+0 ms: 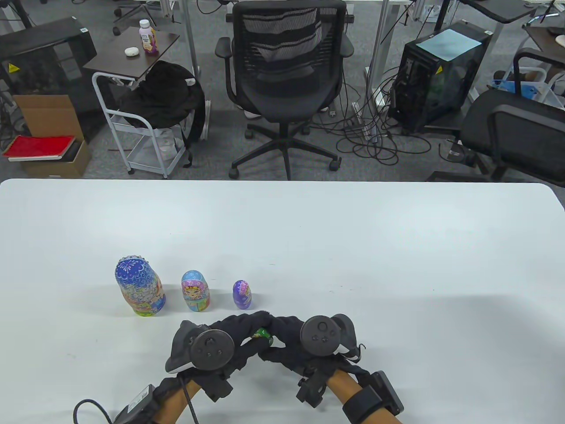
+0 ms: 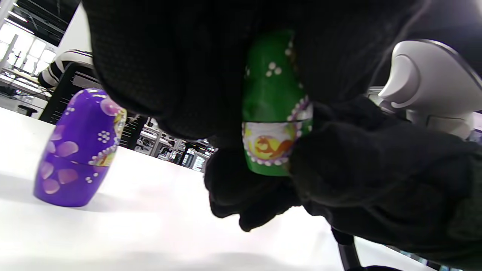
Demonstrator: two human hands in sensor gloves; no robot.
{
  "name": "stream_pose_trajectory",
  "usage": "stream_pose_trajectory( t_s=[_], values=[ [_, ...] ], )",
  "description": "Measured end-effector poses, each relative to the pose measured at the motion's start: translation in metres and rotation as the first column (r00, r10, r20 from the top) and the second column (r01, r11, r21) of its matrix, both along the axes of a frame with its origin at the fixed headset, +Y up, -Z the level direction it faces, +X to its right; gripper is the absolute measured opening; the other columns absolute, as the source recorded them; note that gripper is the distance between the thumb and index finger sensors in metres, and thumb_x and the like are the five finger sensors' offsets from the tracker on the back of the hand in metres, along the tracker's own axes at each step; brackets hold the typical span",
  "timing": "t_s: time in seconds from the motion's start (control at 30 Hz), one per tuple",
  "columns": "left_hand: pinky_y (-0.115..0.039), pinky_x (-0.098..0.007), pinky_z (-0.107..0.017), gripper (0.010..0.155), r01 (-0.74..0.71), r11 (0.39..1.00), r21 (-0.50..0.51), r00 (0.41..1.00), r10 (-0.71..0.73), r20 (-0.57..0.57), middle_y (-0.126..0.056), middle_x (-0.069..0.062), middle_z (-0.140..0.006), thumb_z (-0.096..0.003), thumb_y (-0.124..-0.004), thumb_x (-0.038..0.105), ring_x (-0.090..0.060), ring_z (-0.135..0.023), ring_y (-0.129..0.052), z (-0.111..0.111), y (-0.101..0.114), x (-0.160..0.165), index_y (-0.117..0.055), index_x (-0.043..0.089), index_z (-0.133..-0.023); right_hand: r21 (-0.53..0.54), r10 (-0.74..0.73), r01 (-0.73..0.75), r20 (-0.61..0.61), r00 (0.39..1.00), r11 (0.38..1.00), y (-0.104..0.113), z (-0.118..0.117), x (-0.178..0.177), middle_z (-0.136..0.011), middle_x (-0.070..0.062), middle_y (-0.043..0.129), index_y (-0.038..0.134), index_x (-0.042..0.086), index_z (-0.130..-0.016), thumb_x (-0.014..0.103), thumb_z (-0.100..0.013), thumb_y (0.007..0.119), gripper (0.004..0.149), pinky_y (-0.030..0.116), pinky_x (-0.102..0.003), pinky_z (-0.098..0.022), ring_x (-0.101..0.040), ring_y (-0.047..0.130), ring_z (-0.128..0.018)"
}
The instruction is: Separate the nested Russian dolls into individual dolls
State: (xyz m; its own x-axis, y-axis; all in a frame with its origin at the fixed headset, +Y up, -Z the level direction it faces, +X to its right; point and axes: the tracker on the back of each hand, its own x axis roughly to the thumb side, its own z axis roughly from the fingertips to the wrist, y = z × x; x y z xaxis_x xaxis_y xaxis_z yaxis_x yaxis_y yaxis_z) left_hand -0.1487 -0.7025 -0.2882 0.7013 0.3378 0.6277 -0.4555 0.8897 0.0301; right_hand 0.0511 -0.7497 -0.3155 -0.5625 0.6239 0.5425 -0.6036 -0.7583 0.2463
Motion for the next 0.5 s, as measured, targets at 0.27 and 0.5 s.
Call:
stream_pose_trajectory(
  t_s=[0.27, 0.5],
  values=[
    [-0.090, -0.042, -0.051, 0.056, 0.011, 1.000, -0.003, 0.997, -0.011, 0.071, -0.095, -0.016, -0.084, -0.0513, -0.081, 0.042, -0.030, -0.066, -0.103, 0.006, 0.007, -0.006, -0.072, 0.018, -0.101, -0.119, -0.094, 0.084, -0.078, 0.993, 0.989, -0.002, 0.000, -0.006, -0.080, -0.016, 0.095, 0.073, 0.003, -0.095, 0.041, -0.040, 0.090, 0.069, 0.080, -0.049, -0.058, -0.039, 0.090, -0.076],
    [-0.089, -0.042, -0.053, 0.057, 0.001, 1.000, 0.031, 0.997, -0.004, 0.078, -0.093, -0.014, -0.088, -0.0519, -0.081, 0.043, -0.030, -0.070, -0.101, 0.009, 0.015, -0.014, -0.071, 0.018, -0.103, -0.170, -0.111, 0.091, -0.108, 0.988, 0.981, -0.004, -0.001, -0.007, -0.083, -0.016, 0.094, 0.073, 0.007, -0.097, 0.041, -0.040, 0.090, 0.068, 0.079, -0.049, -0.059, -0.040, 0.089, -0.078]
  ],
)
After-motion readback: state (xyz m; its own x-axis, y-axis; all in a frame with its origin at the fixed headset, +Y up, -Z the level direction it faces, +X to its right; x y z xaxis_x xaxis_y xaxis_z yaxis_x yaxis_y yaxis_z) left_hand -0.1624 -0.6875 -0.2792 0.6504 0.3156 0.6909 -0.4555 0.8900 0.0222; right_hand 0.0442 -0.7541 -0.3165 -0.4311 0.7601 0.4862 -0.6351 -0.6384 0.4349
